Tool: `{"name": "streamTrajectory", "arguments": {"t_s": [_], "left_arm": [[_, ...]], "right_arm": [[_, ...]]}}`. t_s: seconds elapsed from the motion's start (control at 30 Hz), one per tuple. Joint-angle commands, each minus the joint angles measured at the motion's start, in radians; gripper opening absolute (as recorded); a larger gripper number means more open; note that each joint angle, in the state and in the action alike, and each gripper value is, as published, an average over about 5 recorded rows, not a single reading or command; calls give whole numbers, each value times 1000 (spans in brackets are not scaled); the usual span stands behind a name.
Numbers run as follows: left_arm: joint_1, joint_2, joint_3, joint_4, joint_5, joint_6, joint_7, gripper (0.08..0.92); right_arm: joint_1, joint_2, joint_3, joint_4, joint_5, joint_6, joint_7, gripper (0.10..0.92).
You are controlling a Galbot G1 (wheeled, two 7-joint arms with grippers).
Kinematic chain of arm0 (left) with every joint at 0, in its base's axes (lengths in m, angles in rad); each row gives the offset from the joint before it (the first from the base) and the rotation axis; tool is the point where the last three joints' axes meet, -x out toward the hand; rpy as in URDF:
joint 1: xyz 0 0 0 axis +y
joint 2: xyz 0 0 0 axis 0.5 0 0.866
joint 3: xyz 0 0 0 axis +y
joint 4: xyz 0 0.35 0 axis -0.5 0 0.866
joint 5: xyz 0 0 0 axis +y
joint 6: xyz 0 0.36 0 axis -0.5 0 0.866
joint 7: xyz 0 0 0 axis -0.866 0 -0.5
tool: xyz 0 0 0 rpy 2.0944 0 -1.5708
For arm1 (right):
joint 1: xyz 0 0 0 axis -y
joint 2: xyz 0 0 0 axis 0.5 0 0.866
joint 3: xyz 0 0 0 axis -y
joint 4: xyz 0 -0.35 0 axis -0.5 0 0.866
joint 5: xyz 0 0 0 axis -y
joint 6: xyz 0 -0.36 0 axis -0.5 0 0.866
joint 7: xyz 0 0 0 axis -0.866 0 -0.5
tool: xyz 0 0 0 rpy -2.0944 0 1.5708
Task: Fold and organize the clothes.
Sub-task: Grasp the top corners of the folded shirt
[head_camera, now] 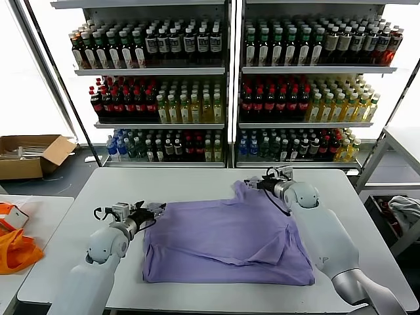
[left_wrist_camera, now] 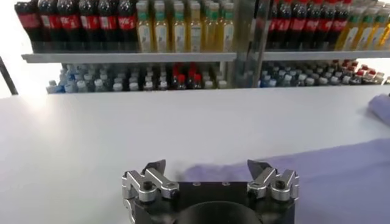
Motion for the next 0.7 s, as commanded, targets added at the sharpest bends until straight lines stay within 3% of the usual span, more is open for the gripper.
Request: {"name": "streamTrajectory", "arguments": {"t_s": [0.03,0.17,0.33,0.7], "left_arm": [[20,8,-5,10,1,1,-2,821],[24,4,2,8,7,1,-2,765],[25,1,4,7,7,1,-1,622],[30,2,7,-5,4,1,5,301]], "right_arm": [[-5,8,6,-11,-4,-1,4,823],[-14,13,9,-13,-12,-4,17,823],[-24,15,1,-10,-33,-8,29,801],[-23,5,-22,8,-34,-15,37,499]]}}
